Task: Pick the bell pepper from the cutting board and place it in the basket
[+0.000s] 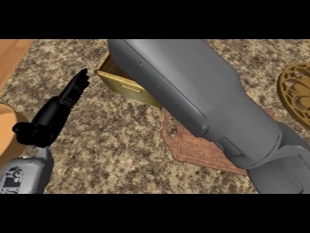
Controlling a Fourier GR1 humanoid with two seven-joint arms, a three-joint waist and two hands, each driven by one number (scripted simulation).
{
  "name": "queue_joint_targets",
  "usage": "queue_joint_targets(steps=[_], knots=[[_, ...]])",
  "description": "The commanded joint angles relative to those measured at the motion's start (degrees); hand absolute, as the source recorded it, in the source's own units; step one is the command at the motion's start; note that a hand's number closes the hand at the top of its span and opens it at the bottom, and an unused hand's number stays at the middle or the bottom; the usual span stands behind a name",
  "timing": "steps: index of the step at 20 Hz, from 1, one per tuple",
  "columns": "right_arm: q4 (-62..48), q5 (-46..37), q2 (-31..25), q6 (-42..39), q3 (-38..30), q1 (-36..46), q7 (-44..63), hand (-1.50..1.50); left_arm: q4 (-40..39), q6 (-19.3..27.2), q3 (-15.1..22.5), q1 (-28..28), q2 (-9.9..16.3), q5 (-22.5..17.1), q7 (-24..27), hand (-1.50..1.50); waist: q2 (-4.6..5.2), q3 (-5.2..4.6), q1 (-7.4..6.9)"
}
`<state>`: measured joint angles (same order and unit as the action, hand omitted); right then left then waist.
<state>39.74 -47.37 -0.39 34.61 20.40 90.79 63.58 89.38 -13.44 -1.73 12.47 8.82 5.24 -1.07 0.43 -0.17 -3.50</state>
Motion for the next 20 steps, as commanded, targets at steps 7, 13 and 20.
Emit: queue_joint_targets(steps=[7,13,20], knots=[[-8.1,0.9,0.4,13.1,0.7,-4.5,-0.6,1.5,1.8,0.3,-0.7,-1.9,0.3,0.0,0.3,0.0,-0.09,0.08,1.13],[-10.7,-1.4,0.4,16.2,3.9,-7.2,-2.6,1.5,-3.0,0.3,-1.1,1.6,-0.2,0.2,0.7,0.0,0.0,0.07,1.74],[-14.4,-2.8,0.0,24.7,-4.5,-7.4,-8.5,-1.5,2.4,-2.1,-3.3,-2.0,2.2,-2.8,-0.8,0.0,0.08,0.13,1.54]])
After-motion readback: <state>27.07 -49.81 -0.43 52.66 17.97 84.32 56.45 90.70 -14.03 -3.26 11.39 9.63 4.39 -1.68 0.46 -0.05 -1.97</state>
